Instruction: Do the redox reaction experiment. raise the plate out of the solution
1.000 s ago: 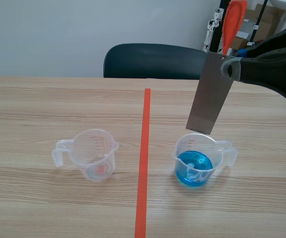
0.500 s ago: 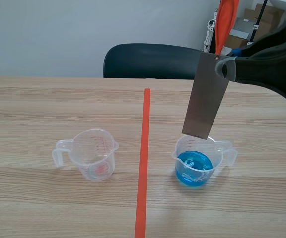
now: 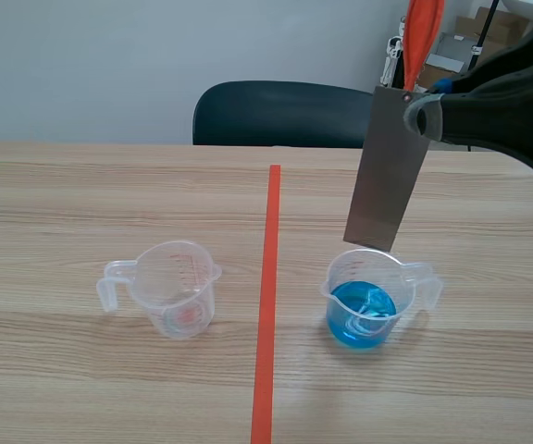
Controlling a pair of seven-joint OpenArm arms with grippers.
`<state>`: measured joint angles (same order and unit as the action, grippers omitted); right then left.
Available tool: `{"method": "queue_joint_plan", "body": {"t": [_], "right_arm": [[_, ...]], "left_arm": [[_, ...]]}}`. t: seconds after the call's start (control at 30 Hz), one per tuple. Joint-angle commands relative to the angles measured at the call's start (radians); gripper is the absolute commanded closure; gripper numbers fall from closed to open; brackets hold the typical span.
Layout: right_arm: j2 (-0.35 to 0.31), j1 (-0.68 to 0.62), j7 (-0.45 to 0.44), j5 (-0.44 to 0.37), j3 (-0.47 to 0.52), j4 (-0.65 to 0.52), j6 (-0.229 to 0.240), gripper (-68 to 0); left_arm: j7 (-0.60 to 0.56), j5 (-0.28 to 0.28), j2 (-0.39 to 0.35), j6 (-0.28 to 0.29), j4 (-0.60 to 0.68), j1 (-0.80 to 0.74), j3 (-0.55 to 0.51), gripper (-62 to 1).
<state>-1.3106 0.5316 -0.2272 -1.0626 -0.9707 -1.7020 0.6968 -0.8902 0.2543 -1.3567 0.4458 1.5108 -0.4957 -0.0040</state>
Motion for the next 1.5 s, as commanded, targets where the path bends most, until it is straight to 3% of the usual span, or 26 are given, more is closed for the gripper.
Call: {"method": "queue_joint_plan", "body": {"t": [0.0,0.13,0.6,0.7,0.87,1.1,1.47], "right_arm": [[-0.016,0.019,-0.016,-0.024,0.036,-0.008,0.005,-0.6],[-0.016,0.019,-0.002,-0.031,0.043,-0.008,0.007,-0.6],[-0.016,0.019,0.017,-0.030,0.043,-0.008,0.007,-0.6],[-0.016,0.019,0.020,-0.030,0.043,-0.008,0.007,-0.6],[-0.016,0.019,0.020,-0.030,0.043,-0.008,0.007,-0.6],[-0.016,0.017,0.023,-0.031,0.043,-0.008,0.007,-0.6],[-0.016,0.017,0.023,-0.031,0.043,-0.008,0.007,-0.6]], "left_arm": [[0.015,-0.005,0.033,-0.014,-0.018,0.040,0.013,-2.7],[0.040,-0.065,0.081,-0.016,-0.044,0.139,0.095,-2.7],[0.129,-0.068,0.253,0.008,-0.141,0.569,0.508,-2.7],[0.152,-0.107,0.287,0.041,-0.154,0.648,0.555,-2.7],[0.208,-0.126,0.352,0.050,-0.179,0.767,0.633,-2.8],[0.269,-0.201,0.480,0.085,-0.245,0.898,0.775,-2.8],[0.338,-0.191,0.620,0.084,-0.323,1.029,0.882,-2.7]]}}
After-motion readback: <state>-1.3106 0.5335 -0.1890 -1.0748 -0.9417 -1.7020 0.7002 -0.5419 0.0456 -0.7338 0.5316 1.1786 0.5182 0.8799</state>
